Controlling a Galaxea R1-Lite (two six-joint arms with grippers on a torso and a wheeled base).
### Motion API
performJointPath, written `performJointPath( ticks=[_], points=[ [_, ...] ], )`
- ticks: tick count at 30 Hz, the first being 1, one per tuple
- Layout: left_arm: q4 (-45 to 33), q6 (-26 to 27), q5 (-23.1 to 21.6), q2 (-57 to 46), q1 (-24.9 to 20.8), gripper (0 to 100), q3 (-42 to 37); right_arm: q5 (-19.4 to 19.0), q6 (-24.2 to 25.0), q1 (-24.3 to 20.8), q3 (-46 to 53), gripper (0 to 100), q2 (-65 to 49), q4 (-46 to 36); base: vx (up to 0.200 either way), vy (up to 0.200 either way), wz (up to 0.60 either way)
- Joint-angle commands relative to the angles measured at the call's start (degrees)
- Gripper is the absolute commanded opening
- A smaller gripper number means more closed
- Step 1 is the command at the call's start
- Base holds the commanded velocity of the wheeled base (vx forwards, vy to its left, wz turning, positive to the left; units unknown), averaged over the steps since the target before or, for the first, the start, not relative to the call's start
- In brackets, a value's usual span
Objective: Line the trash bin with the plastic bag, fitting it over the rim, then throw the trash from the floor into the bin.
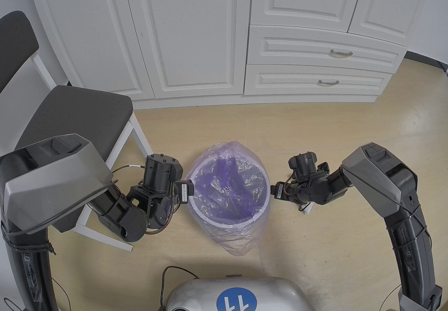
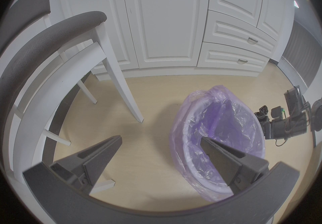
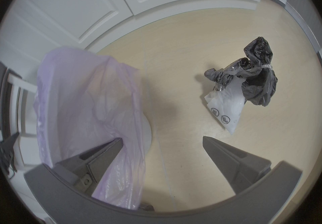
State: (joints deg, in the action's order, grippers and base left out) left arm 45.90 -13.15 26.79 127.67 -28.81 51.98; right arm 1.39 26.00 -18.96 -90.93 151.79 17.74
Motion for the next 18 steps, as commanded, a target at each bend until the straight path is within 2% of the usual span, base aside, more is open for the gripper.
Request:
performJointPath(
  ticks=[1, 6, 9, 12, 15, 18],
  points=[
    [0.2, 0.1, 0.0, 0.5, 0.2, 100, 0.1, 0.5, 2.6, 1.5, -7.9, 100, 6.5, -1.5, 0.0, 0.0, 0.0],
    [0.4, -0.1, 0.0, 1.8, 0.2, 100, 1.0, 0.6, 2.6, 2.2, -9.8, 100, 7.6, -2.1, 0.0, 0.0, 0.0],
    [1.5, -0.1, 0.0, 3.1, 0.5, 100, 1.3, 0.6, 2.6, 2.2, -12.3, 100, 8.5, -5.3, 0.0, 0.0, 0.0],
    [3.1, 0.0, 0.0, 4.1, 0.9, 100, 1.7, 0.5, 2.5, 1.7, -16.9, 100, 9.6, -13.2, 0.0, 0.0, 0.0],
    [3.4, 0.0, 0.0, 4.1, 1.0, 100, 1.8, 0.8, 2.9, 1.6, -20.3, 100, 10.9, -15.3, 0.0, 0.0, 0.0],
    [3.4, 0.0, 0.0, 4.0, 1.3, 100, 1.7, 1.2, 7.1, 2.6, -23.3, 100, 10.6, -15.1, 0.0, 0.0, 0.0]
  ],
)
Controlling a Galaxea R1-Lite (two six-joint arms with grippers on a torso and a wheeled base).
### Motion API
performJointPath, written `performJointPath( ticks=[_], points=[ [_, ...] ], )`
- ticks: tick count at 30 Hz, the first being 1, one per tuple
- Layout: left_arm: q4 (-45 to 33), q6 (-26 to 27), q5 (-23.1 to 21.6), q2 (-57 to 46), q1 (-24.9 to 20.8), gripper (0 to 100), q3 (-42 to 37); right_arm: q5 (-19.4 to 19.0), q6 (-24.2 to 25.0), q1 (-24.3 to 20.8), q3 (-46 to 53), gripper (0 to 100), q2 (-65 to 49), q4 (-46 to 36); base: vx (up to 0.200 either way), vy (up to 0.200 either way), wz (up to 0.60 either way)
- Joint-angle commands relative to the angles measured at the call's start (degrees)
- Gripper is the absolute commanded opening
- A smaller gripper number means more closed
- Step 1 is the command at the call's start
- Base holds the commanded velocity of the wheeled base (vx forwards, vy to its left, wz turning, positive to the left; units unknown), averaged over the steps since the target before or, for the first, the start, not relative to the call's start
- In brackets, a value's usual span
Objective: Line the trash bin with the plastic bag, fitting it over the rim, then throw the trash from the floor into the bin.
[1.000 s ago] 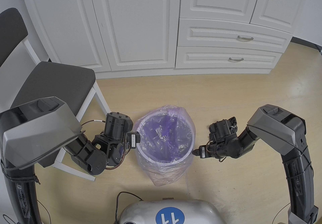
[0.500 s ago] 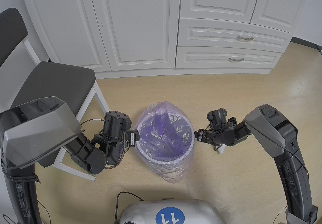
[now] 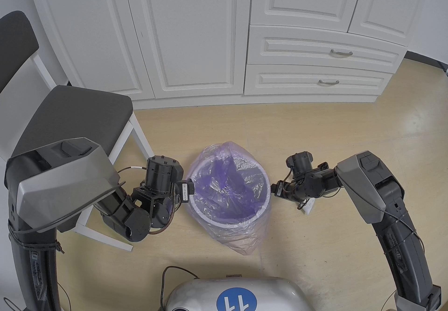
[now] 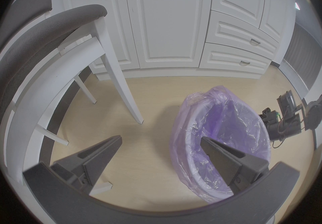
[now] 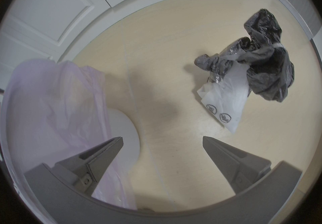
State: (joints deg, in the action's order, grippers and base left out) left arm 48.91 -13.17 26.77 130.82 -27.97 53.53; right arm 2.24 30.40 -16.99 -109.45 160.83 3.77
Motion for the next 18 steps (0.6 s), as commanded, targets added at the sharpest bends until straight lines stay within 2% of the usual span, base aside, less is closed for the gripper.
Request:
performJointPath(
  ticks=[1, 3, 5, 6, 7, 8, 15, 18],
  points=[
    [0.5, 0.0, 0.0, 0.9, 0.5, 100, 0.2, 0.2, 6.5, 1.4, -5.1, 100, 1.1, -1.3, 0.0, 0.0, 0.0],
    [0.5, -0.1, 0.0, 1.0, 0.7, 100, 0.2, -0.6, 11.9, 2.0, -5.1, 100, -0.1, -1.0, 0.0, 0.0, 0.0],
    [0.5, -0.1, 0.0, 1.1, 0.9, 100, 0.2, -3.3, 15.3, 2.3, -5.1, 100, -1.4, -1.1, 0.0, 0.0, 0.0],
    [0.5, -0.1, 0.0, 1.2, 0.9, 100, 0.2, -3.6, 15.5, 2.3, -5.1, 100, -1.6, -1.2, 0.0, 0.0, 0.0],
    [0.5, -0.1, 0.0, 1.3, 1.0, 100, 0.2, -6.5, 17.0, 2.6, -5.1, 100, -2.6, -1.7, 0.0, 0.0, 0.0],
    [0.5, -0.1, 0.0, 1.3, 1.0, 100, 0.2, -7.6, 17.8, 2.7, -5.1, 100, -3.2, -1.8, 0.0, 0.0, 0.0],
    [0.5, 0.0, 0.0, 1.4, 1.2, 100, 0.1, -11.5, 19.9, 2.2, -3.9, 100, -6.9, -1.9, 0.0, 0.0, 0.0],
    [0.5, 0.1, 0.0, 1.6, 1.2, 100, 0.2, -16.0, 19.7, 1.7, 1.0, 100, -10.4, -1.8, 0.0, 0.0, 0.0]
  ],
)
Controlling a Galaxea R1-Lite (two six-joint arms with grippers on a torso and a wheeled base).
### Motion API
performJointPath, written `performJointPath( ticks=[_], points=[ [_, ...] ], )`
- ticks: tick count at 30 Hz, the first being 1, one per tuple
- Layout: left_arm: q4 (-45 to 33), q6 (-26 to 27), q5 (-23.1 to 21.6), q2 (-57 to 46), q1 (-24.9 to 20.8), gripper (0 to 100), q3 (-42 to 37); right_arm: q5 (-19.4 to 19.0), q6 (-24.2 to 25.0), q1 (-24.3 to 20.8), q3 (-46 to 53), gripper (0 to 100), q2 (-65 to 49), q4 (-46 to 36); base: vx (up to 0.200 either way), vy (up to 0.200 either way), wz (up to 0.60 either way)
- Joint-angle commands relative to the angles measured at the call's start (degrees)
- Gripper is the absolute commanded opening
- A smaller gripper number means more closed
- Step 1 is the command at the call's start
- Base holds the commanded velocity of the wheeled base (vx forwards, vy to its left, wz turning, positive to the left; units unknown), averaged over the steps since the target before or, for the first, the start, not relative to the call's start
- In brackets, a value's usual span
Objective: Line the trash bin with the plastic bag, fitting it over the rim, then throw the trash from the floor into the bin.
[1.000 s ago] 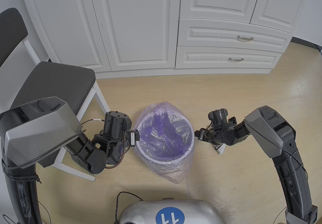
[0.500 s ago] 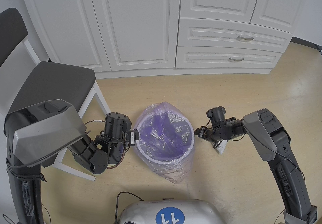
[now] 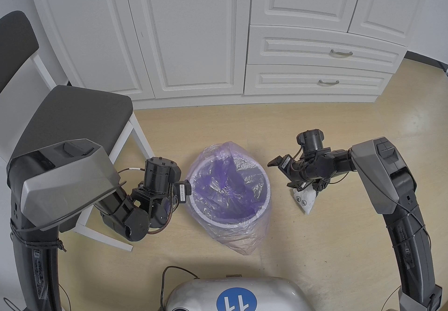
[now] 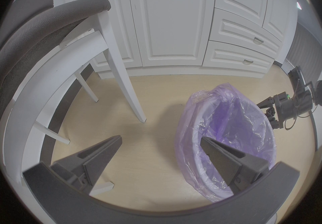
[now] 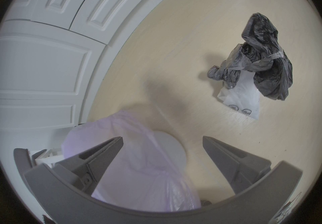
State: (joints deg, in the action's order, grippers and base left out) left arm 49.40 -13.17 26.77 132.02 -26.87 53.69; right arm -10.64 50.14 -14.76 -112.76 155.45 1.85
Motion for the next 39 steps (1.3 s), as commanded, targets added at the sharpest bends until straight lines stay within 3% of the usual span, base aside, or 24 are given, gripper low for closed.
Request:
performJointPath(
  ticks=[1, 4, 10, 17, 25, 29, 37, 38, 39],
  points=[
    [0.0, 0.1, 0.0, 0.5, 0.1, 100, 0.0, -4.0, -0.3, -0.7, 5.4, 100, -5.6, 0.0, 0.0, 0.0, 0.0],
    [0.0, 0.1, 0.0, 0.6, 0.1, 100, 0.0, -8.3, -3.0, -1.6, 9.5, 100, -6.3, -0.2, 0.0, 0.0, 0.0],
    [0.0, 0.1, 0.0, 0.5, 0.1, 100, 0.0, -8.1, -13.6, -3.4, 11.8, 100, -4.6, -4.5, 0.0, 0.0, 0.0],
    [0.0, 0.1, 0.0, 0.8, 0.0, 100, 0.0, -0.1, -18.7, -4.2, 8.6, 100, 0.0, -6.3, 0.0, 0.0, 0.0],
    [2.5, 0.3, 0.1, 1.7, -0.2, 100, -0.1, 0.8, -23.2, -3.7, -1.3, 100, 4.5, -16.0, 0.0, 0.0, 0.0],
    [3.2, 0.2, 0.1, 1.9, -0.3, 100, -0.4, 8.3, -27.8, -3.0, -1.8, 100, 7.1, -16.0, 0.0, 0.0, 0.0],
    [3.2, 0.7, 0.1, 2.1, 0.0, 100, -0.4, 8.4, -44.4, 3.6, -1.8, 100, 6.4, -11.8, 0.0, 0.0, 0.0],
    [3.2, 1.0, 0.1, 2.2, 0.0, 100, -0.5, 7.7, -49.7, 5.3, -1.8, 100, 6.1, -9.1, 0.0, 0.0, 0.0],
    [3.2, 1.0, 0.1, 2.2, 0.0, 100, -0.5, 7.6, -50.2, 5.4, -1.7, 100, 6.1, -8.9, 0.0, 0.0, 0.0]
  ],
)
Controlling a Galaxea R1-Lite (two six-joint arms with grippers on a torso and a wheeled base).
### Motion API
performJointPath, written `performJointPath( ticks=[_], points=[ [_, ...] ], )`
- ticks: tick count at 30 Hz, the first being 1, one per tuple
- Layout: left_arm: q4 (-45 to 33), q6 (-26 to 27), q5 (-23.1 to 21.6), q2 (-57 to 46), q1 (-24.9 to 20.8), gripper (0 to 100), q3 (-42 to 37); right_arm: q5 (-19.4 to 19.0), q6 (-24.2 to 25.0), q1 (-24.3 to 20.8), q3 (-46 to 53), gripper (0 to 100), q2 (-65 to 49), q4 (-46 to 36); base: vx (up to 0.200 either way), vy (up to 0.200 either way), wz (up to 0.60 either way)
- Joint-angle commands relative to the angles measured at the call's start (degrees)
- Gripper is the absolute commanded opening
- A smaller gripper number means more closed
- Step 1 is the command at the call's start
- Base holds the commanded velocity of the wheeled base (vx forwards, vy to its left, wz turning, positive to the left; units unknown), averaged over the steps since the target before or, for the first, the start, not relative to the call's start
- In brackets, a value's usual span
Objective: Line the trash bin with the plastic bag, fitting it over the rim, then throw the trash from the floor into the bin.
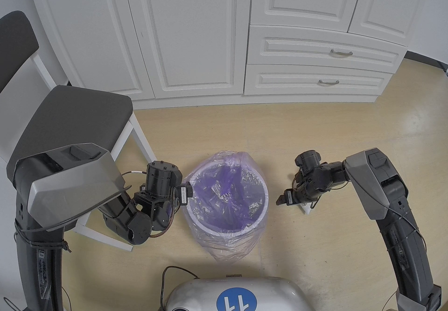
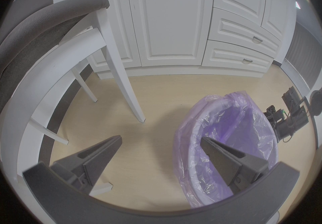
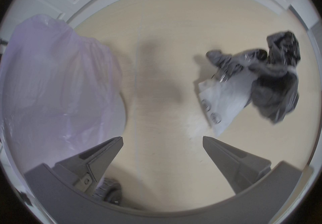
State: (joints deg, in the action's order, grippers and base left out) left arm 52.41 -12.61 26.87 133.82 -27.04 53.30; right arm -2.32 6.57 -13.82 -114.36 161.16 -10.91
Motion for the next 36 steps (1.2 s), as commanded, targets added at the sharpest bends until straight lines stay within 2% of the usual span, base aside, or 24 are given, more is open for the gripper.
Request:
performJointPath(
  ticks=[1, 3, 6, 7, 8, 10, 13, 14, 15, 19, 26, 32, 35, 36],
  points=[
    [0.2, 0.5, 0.0, 0.4, 0.1, 100, -0.2, -3.6, -11.8, 5.3, 2.9, 100, -0.1, 7.5, 0.0, 0.0, 0.0],
    [0.2, 0.6, 0.0, 0.4, 0.1, 100, -0.1, -7.8, -16.6, 5.4, 7.7, 100, -1.9, 12.3, 0.0, 0.0, 0.0],
    [0.2, 0.6, 0.0, 0.4, 0.1, 100, -0.1, -8.1, -16.9, 5.4, 8.0, 100, -2.0, 12.6, 0.0, 0.0, 0.0],
    [0.3, 0.6, 0.0, 0.5, 0.1, 100, -0.2, -16.0, -28.5, 4.9, 16.4, 100, -4.5, 22.6, 0.0, 0.0, 0.0],
    [0.7, 0.5, 0.0, 0.7, 0.2, 100, -0.2, -19.4, -34.0, 4.8, 18.7, 100, -4.8, 27.0, 0.0, 0.0, 0.0],
    [2.1, 0.7, 0.0, 0.9, 0.2, 100, -0.4, -21.5, -39.2, 4.1, 21.4, 100, -5.2, 30.0, 0.0, 0.0, 0.0],
    [5.0, 1.0, 0.0, 1.3, 0.2, 100, -0.7, -21.9, -45.3, 3.2, 22.0, 100, -5.7, 30.2, 0.0, 0.0, 0.0],
    [5.1, 1.0, 0.0, 1.3, 0.2, 100, -0.7, -22.0, -45.7, 3.2, 22.0, 100, -5.7, 30.1, 0.0, 0.0, 0.0],
    [6.0, 1.8, 0.0, 1.5, 0.3, 100, -1.3, -23.3, -49.9, 3.2, 22.1, 100, -5.8, 30.1, 0.0, 0.0, 0.0],
    [7.8, 2.6, 0.0, 2.2, 0.4, 100, -1.4, -25.4, -51.5, 1.6, 21.5, 100, -5.7, 30.2, 0.0, 0.0, 0.0],
    [8.1, 2.8, 0.1, 2.7, 0.6, 100, -1.4, -26.2, -51.9, -0.5, 13.9, 100, -1.3, 29.5, 0.0, 0.0, 0.0],
    [8.1, 3.0, 0.2, 2.9, 0.8, 100, -1.5, -26.6, -52.0, -1.0, 11.1, 100, -0.1, 26.7, 0.0, 0.0, 0.0],
    [8.2, 3.0, 0.2, 3.3, 0.8, 100, -1.4, -28.1, -51.9, -0.9, 10.9, 100, -0.1, 26.6, 0.0, 0.0, 0.0],
    [8.8, 3.1, 0.2, 3.5, 0.8, 100, -1.4, -29.9, -51.7, -1.0, 10.9, 100, -0.1, 26.8, 0.0, 0.0, 0.0]
  ],
)
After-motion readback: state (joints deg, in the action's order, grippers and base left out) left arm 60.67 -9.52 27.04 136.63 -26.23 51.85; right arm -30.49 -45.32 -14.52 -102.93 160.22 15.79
